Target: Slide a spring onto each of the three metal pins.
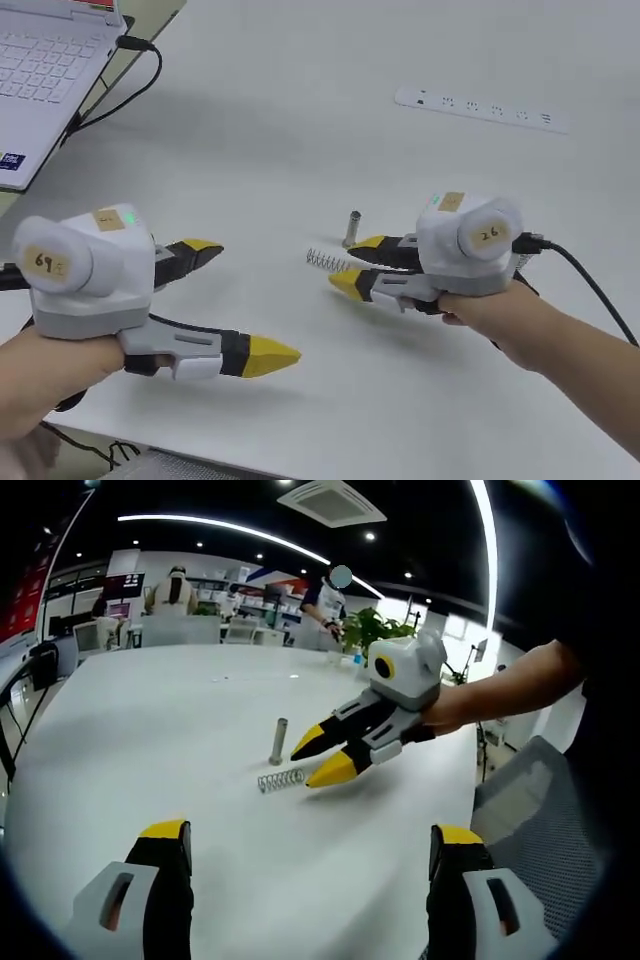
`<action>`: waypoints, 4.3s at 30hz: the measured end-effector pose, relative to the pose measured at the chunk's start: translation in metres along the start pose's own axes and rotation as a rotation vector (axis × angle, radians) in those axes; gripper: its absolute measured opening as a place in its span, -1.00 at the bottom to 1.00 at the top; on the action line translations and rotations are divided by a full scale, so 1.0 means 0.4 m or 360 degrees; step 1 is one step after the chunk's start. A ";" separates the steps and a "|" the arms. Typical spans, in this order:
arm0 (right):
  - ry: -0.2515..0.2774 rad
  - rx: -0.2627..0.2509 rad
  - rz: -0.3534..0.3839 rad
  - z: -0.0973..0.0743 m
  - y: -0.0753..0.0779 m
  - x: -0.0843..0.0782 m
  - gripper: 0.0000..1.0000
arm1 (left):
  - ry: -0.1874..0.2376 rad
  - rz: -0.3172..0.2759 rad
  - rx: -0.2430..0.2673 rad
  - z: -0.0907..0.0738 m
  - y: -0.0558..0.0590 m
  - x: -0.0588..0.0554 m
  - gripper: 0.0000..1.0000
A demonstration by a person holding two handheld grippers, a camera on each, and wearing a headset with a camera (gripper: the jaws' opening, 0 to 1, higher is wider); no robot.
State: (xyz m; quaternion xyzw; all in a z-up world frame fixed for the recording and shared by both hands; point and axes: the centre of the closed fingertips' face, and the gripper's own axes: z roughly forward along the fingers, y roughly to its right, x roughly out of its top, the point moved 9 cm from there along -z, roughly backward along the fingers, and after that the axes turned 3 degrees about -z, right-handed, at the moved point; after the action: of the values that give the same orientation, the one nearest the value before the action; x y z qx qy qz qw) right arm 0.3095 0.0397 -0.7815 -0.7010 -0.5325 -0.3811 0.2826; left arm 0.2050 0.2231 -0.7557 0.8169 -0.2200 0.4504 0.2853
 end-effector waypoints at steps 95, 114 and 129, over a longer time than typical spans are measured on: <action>-0.0024 0.0280 -0.0267 -0.366 -0.083 -0.029 -0.84 | -0.0028 0.0344 -0.0761 0.258 0.231 0.132 -0.87; -0.0037 0.0271 -0.0194 -0.369 -0.092 -0.042 -0.81 | -0.0051 0.0413 -0.0832 0.246 0.245 0.120 -0.96; -0.0002 0.0241 -0.0123 -0.370 -0.096 -0.058 -0.81 | -0.0058 0.0384 -0.0832 0.239 0.246 0.123 -0.96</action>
State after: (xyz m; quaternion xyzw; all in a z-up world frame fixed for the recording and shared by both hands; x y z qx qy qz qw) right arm 0.2346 -0.0807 -0.7198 -0.6566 -0.5866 -0.3502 0.3195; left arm 0.2273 0.0817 -0.7282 0.6915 -0.4292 0.3944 0.4267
